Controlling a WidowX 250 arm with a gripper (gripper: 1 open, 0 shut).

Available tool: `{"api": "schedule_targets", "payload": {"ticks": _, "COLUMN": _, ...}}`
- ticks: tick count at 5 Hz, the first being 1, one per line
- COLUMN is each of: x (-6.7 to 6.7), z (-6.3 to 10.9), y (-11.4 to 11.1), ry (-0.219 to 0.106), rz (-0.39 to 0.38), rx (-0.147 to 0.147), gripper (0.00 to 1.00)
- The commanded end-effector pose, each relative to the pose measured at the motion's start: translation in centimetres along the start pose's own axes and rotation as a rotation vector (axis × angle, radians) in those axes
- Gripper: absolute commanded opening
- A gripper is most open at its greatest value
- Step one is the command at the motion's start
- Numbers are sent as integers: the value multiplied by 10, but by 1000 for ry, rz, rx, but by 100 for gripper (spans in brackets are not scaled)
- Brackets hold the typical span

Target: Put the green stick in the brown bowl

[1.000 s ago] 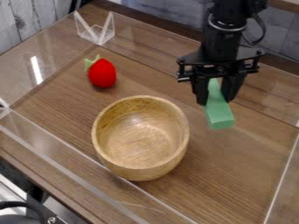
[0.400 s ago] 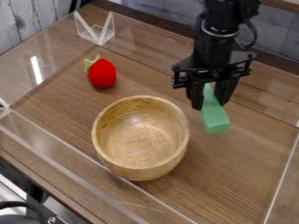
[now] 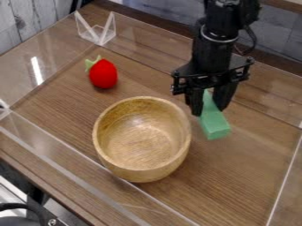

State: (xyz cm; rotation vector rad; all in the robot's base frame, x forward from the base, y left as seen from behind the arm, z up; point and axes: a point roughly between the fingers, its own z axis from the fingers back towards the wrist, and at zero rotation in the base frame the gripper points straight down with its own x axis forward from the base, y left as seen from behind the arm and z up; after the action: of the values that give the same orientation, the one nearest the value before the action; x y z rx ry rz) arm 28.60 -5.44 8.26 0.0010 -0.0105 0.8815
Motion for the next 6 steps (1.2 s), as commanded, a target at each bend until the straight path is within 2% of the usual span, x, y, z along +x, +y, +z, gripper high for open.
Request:
{"api": "schedule_targets", "payload": {"ticks": 1, "x": 1, "z": 36, "y": -12, "ry": -39, "rz": 11, "rx": -78, "gripper": 0}}
{"api": "schedule_targets", "payload": {"ticks": 2, "x": -3, "z": 45, "y": -16, "ry": -36, "rz": 21, "rx": -78, "gripper": 0}}
{"api": "schedule_targets", "payload": {"ticks": 4, "x": -11, "z": 39, "y": -13, "ry": -36, "rz": 53, "rx": -71, "gripper": 0}}
{"api": "schedule_targets", "payload": {"ticks": 6, "x": -3, "z": 18, "y": -8, "ry": -41, "rz": 159, "rx": -62, "gripper": 0}}
